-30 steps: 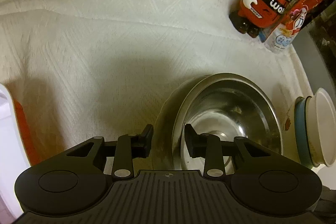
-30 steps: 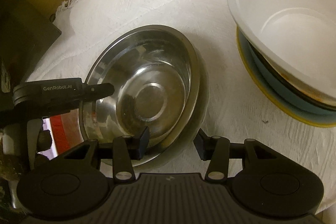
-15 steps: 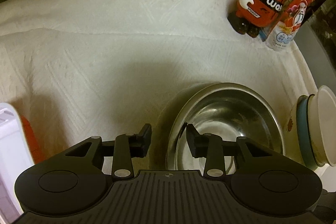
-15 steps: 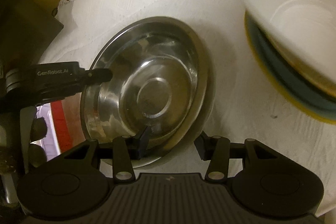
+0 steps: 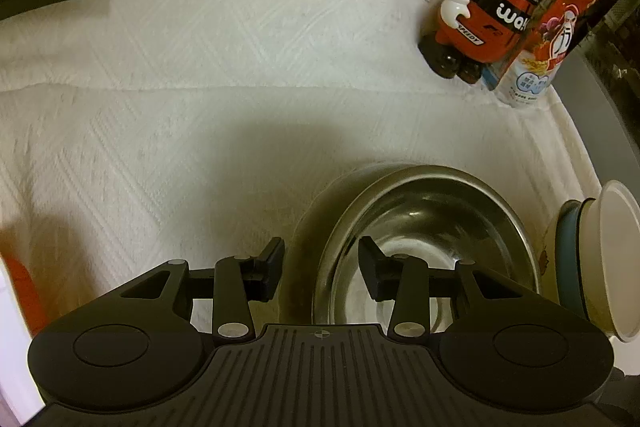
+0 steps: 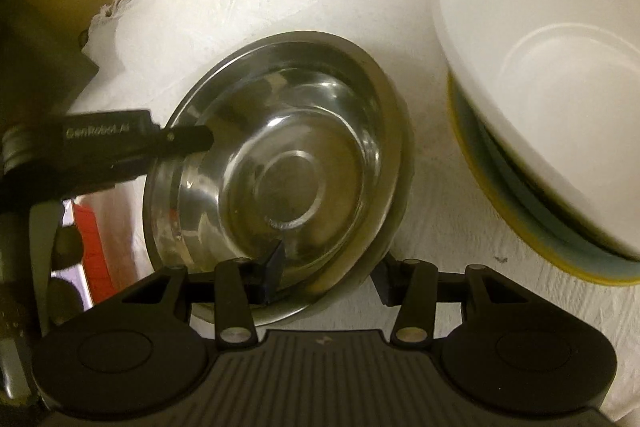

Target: Organize plates and bowls

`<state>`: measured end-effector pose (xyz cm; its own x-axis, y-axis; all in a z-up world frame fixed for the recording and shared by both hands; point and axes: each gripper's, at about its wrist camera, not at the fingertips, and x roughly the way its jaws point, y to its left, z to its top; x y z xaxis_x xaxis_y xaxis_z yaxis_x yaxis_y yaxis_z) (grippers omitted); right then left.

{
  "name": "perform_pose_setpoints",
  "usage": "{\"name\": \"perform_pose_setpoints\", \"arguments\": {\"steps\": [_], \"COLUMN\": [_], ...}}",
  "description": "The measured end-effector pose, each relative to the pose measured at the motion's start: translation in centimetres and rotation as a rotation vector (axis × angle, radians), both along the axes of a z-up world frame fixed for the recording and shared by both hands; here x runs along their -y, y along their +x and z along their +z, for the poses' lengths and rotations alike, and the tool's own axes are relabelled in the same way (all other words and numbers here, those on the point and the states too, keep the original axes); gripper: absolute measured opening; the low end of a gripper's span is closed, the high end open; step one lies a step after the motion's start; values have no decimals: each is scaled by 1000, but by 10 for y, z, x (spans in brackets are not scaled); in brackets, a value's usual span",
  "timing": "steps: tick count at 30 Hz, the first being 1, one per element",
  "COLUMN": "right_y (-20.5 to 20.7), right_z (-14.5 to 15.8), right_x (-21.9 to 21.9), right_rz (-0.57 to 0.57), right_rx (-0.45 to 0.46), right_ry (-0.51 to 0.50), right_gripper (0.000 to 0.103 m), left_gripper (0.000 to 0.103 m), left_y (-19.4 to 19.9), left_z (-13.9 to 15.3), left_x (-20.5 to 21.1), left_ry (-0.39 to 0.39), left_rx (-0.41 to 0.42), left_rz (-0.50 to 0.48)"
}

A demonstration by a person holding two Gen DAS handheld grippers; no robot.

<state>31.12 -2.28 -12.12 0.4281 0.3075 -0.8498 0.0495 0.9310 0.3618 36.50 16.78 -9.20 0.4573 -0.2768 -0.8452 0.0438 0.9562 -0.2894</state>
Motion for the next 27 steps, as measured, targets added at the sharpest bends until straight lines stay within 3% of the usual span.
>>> {"name": "perform_pose_setpoints", "arguments": {"steps": [10,16,19,22,23,24,27], "right_y": [-37,-56,-57,-58,-56,-54,-48], "right_z": [44,83,106,127,132,138,145], "right_x": [7,5,7,17,22,30,59], "right_rz": [42,174,223,232,221,203,168], "right_rx": [100,241,361,496,539,579,642], "right_ry": [-53,-120,-188,-281,-310,-334,-383], "right_gripper": [48,48,48,50,55,60,63], "left_gripper": [41,41,40,29,17,16,16], "left_y": [-23,-40,-52,-67,-70,-72,-79], "left_z": [49,67,78,93,98,101,110], "left_x": [1,0,8,24,29,36,65], "left_ry": [-27,-213,-242,-239,-236,-233,-210], "left_rx": [102,179,237,328,349,362,386], "left_rz": [2,42,76,89,87,78,29]}}
